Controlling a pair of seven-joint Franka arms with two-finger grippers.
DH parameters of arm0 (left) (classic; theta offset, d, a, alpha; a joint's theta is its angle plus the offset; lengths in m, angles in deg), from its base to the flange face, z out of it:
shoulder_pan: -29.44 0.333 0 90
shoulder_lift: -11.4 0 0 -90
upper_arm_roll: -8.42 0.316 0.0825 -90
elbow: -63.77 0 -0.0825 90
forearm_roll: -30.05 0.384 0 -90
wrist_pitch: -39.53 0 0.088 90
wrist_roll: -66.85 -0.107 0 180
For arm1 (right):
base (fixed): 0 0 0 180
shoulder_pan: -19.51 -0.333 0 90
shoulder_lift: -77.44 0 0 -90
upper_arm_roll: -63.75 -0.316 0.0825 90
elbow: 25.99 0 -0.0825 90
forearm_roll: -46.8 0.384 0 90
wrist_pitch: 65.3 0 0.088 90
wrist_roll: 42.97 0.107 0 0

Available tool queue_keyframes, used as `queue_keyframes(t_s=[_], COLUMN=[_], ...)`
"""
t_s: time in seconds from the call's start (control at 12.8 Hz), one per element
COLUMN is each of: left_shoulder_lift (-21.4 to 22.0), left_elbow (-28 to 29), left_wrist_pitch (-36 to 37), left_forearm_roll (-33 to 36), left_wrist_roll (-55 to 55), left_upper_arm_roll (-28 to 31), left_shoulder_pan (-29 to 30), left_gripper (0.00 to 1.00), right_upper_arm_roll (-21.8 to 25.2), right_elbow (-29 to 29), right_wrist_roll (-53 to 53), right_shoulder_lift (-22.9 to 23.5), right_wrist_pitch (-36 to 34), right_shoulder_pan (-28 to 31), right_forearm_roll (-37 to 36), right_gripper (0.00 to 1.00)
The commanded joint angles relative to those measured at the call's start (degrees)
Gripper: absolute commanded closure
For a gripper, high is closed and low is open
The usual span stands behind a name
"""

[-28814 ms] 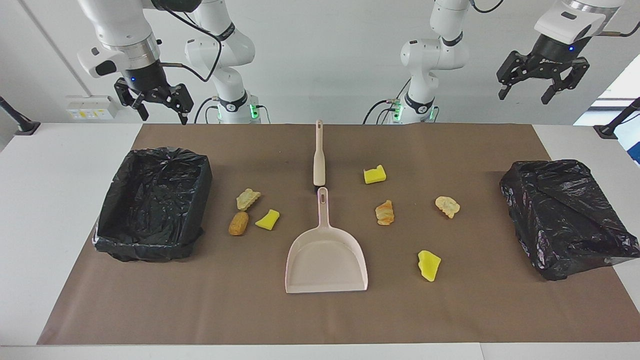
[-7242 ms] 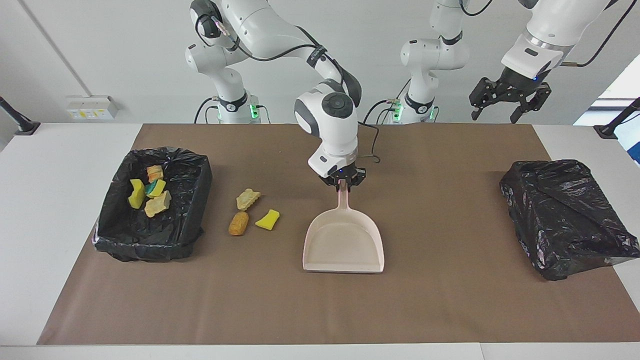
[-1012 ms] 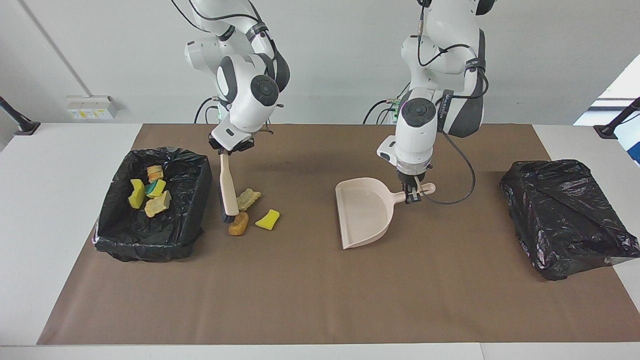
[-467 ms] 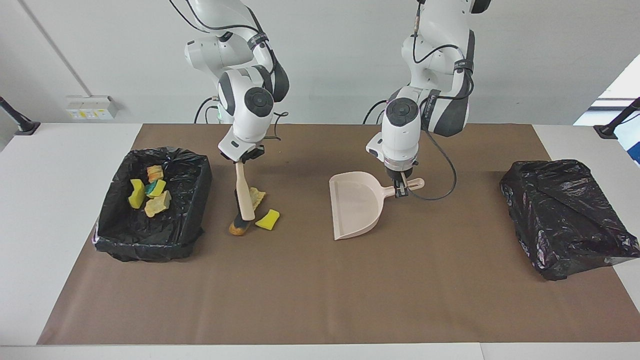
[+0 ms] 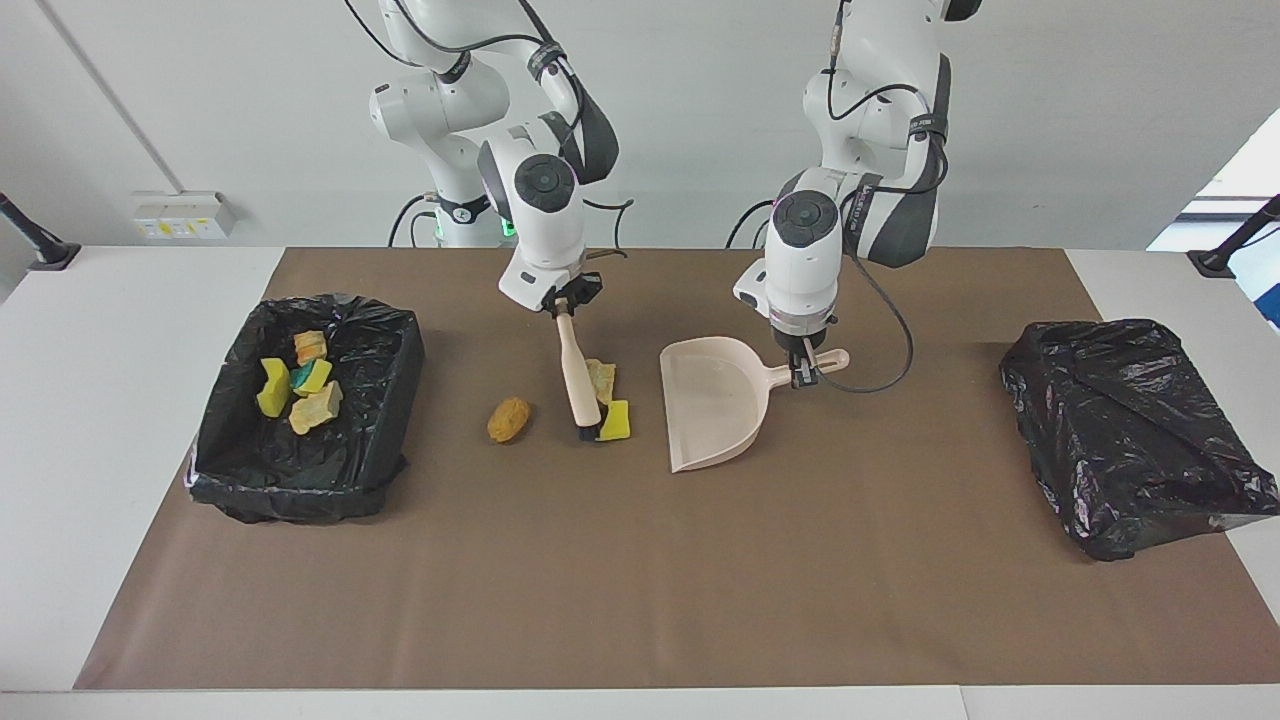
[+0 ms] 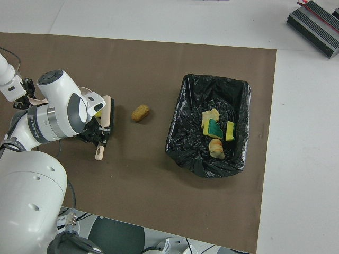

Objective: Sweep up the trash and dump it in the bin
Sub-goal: 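Sweep the remaining debris with the right gripper's brush toward the dustpan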

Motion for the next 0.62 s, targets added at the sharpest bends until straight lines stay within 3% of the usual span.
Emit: queue_keyframes(t_s=[0.0, 0.08, 0.39, 0.55], left_shoulder_lift=[2.3, 2.3, 2.4, 2.4], left_elbow=[2.8, 2.9, 3.1, 3.1], left_wrist_pitch=[-0.9, -0.9, -0.9, -0.7], left_forearm_roll=[1.4, 1.4, 1.4, 1.4], left_wrist_roll=[1.1, 1.2, 1.7, 1.7], left_upper_arm_roll=[0.7, 0.7, 0.7, 0.8], left_shoulder_pan=[-1.0, -1.0, -1.0, -1.0], left_gripper=[1.0, 1.0, 1.0, 1.0], right_upper_arm_roll=[0.8, 1.2, 0.9, 1.0], right_elbow=[-5.5, -6.3, -3.7, 0.9], right_wrist_roll=[1.8, 2.0, 0.9, 1.2], right_shoulder_lift=[-1.7, -1.9, -0.6, -0.6], right_wrist_pitch=[-9.4, -12.8, -10.3, -6.4], right_shoulder_pan=[1.6, 2.7, 6.8, 7.7], right_forearm_roll=[-0.2, -5.6, -24.0, -25.8], right_gripper=[1.0, 1.0, 1.0, 1.0])
